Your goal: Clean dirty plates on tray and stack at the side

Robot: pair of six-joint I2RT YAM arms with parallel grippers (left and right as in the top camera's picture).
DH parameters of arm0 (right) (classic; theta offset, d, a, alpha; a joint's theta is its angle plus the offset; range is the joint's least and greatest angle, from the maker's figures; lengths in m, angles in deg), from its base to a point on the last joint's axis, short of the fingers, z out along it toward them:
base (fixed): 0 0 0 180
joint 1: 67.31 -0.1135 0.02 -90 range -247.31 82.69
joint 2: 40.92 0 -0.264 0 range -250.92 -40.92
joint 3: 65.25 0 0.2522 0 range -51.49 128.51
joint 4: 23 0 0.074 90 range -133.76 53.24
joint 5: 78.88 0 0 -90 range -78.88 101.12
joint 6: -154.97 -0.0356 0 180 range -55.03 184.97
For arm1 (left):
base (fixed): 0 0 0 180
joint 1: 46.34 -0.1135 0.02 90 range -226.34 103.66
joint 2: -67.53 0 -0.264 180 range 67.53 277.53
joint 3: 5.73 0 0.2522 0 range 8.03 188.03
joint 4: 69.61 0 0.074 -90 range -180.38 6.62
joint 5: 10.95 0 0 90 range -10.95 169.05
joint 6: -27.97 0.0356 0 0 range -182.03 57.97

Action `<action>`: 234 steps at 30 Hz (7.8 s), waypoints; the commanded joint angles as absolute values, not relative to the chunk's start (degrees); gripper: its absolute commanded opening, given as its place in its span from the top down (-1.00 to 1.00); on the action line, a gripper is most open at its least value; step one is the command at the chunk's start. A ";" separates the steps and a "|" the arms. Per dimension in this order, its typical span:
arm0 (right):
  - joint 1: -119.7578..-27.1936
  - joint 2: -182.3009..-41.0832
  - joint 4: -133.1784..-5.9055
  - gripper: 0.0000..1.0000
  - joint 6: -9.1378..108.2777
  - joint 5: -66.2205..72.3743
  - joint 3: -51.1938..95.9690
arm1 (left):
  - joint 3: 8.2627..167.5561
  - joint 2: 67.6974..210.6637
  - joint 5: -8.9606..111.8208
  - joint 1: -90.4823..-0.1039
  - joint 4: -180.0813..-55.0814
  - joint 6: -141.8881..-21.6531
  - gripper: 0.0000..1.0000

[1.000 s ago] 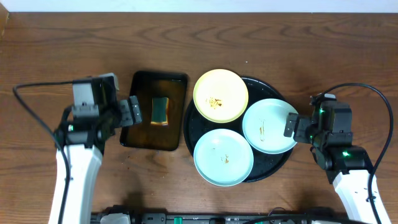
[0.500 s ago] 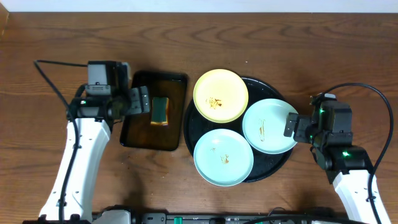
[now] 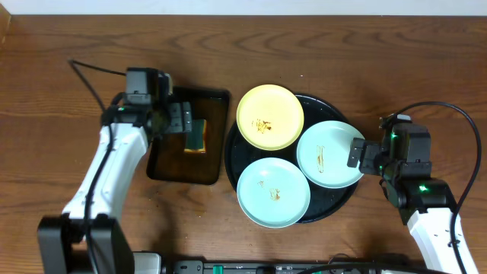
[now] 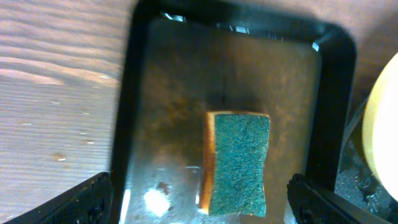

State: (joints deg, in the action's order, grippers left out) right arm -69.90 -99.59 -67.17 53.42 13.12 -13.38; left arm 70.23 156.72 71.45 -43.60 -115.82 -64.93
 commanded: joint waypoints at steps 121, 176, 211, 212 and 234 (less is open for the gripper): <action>-70.23 -125.06 -57.09 0.85 52.78 15.63 -12.18 | 66.34 147.26 72.22 -36.12 -108.37 -68.30 0.85; -70.23 -125.06 -57.55 0.98 52.76 15.17 -12.18 | 75.14 157.44 64.24 -25.92 -113.59 -75.53 0.85; -70.23 -125.06 -58.43 0.98 52.78 15.17 -12.18 | 91.54 188.35 44.76 -0.52 -106.66 -74.61 0.85; -70.25 -125.06 -58.45 0.98 52.78 15.17 -12.18 | 91.54 188.63 44.89 -0.28 -106.23 -74.59 0.85; -70.25 -125.06 -60.11 0.97 52.78 15.17 -12.18 | 92.06 184.76 72.87 -0.02 -104.02 -74.59 0.85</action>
State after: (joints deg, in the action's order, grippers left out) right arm -69.92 -124.82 -59.19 52.96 12.99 -12.51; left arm 91.14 187.89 69.64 0.44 -103.08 -75.31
